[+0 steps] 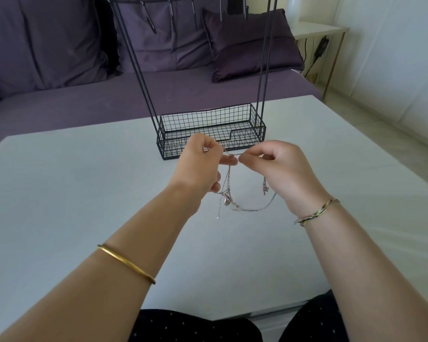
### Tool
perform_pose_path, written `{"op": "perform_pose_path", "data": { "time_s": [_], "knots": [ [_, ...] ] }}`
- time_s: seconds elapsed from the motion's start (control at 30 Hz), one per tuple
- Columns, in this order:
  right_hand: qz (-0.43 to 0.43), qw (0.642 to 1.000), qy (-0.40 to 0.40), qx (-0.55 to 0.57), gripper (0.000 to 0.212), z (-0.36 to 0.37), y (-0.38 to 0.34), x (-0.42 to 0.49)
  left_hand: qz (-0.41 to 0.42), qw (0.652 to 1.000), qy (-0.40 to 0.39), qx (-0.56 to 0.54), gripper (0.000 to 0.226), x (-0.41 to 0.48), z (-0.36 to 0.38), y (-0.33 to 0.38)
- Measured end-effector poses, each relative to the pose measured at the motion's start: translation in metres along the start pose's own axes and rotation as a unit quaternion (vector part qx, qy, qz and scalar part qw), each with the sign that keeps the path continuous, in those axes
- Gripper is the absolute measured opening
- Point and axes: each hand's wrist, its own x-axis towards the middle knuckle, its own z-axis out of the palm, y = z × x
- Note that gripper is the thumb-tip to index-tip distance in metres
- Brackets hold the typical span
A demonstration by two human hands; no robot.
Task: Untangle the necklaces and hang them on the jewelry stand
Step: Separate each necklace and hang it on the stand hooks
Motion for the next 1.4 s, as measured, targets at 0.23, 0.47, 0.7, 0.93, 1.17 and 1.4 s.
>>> {"op": "perform_pose_path", "data": {
  "time_s": [0.23,0.47,0.7,0.93,1.17,1.4],
  "knots": [
    [0.022,0.998,0.028,0.049,0.011,0.0014,-0.0052,-0.001,-0.012,1.0,-0.008,0.01,0.008,0.0016,0.0014,-0.0013],
    [0.074,0.987,0.03,0.138,0.015,-0.0003,-0.0074,-0.0006,-0.015,0.999,-0.032,0.016,0.01,0.0029,0.0028,-0.0018],
    [0.036,0.994,0.048,0.093,0.011,-0.0012,-0.005,-0.0002,0.022,0.997,-0.054,0.056,0.006,-0.0008,0.0024,-0.0008],
    [0.006,0.997,0.021,0.068,0.007,0.0004,-0.0069,-0.0019,0.019,0.997,-0.056,0.041,0.006,-0.0035,0.0017,-0.0007],
    [-0.014,0.999,0.015,0.041,0.008,-0.0001,-0.0069,-0.0018,-0.041,0.997,-0.057,-0.027,0.01,-0.0019,0.0002,-0.0007],
    [0.008,0.998,0.027,0.053,0.012,0.002,-0.0068,-0.0019,-0.05,0.998,-0.018,0.031,0.008,0.005,0.0015,-0.0004]
  ]
}}
